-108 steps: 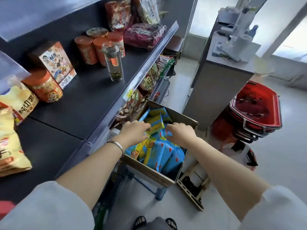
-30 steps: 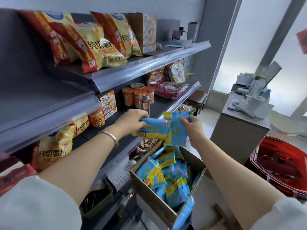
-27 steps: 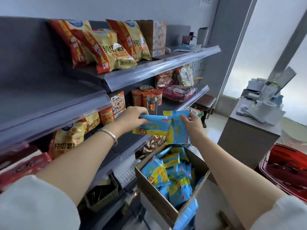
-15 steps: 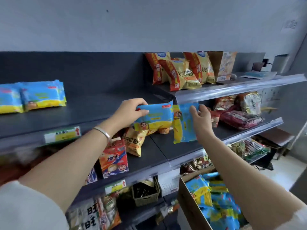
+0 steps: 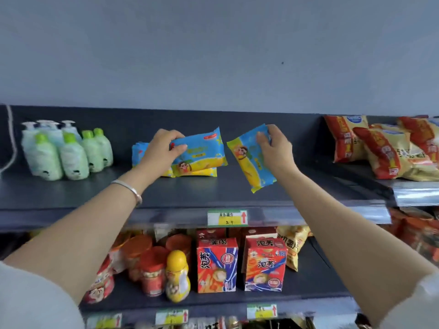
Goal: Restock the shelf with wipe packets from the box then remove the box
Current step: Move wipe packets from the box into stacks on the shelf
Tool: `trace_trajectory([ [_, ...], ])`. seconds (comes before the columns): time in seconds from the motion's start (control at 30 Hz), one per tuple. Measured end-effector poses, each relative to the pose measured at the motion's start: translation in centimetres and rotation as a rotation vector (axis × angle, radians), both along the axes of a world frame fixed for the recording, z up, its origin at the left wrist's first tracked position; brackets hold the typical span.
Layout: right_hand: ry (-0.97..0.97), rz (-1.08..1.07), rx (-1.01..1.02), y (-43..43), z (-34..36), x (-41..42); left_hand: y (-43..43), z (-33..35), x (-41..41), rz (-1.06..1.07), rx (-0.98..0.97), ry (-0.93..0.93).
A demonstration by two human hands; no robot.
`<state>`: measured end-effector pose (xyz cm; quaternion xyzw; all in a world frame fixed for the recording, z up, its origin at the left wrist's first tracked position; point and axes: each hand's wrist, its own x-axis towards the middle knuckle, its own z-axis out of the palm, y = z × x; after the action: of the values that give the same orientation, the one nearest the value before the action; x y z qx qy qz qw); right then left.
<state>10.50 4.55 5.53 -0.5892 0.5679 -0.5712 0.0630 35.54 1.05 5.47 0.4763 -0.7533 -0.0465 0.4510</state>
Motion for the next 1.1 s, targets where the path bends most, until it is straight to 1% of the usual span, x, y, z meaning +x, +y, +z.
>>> trace_trajectory([
  [0.13, 0.259, 0.017, 0.098, -3.9, 0.6, 5.8, -4.2, -0.5, 7.2, 0.110, 0.028, -0.118],
  [0.23, 0.456, 0.031, 0.153, -6.4, 0.2, 9.0, -6.7, -1.7, 10.8, 0.146, 0.081, -0.131],
  [0.37, 0.696, 0.026, 0.217, -9.4, -0.6, 12.1, -9.5, -3.1, 13.4, 0.149, 0.171, -0.165],
  [0.53, 0.921, 0.042, 0.265, -13.2, -1.6, 14.4, -12.1, -3.9, 14.3, 0.106, 0.209, -0.203],
  [0.7, 1.035, 0.096, 0.297, -16.3, -2.7, 15.4, -14.4, -4.5, 14.2, 0.111, 0.196, -0.183],
  [0.8, 1.088, 0.062, 0.250, -17.9, -3.3, 15.6, -15.6, -5.0, 13.9, 0.128, 0.174, -0.204],
  [0.87, 1.084, 0.065, 0.227, -18.4, -3.4, 15.5, -16.1, -5.2, 13.7, 0.156, 0.160, -0.303],
  [0.93, 1.095, 0.100, 0.238, -18.5, -3.3, 15.3, -16.2, -5.4, 13.5, 0.199, 0.165, -0.473],
  [0.97, 1.133, 0.102, 0.235, -18.5, -3.3, 15.1, -16.2, -5.5, 13.3, 0.229, 0.165, -0.545],
  [1.03, 1.206, 0.063, 0.196, -18.5, -3.4, 14.8, -16.1, -5.7, 12.9, 0.279, 0.121, -0.595],
  [1.1, 1.195, 0.005, 0.155, -18.7, -3.7, 14.6, -16.2, -5.9, 12.4, 0.301, 0.053, -0.596],
])
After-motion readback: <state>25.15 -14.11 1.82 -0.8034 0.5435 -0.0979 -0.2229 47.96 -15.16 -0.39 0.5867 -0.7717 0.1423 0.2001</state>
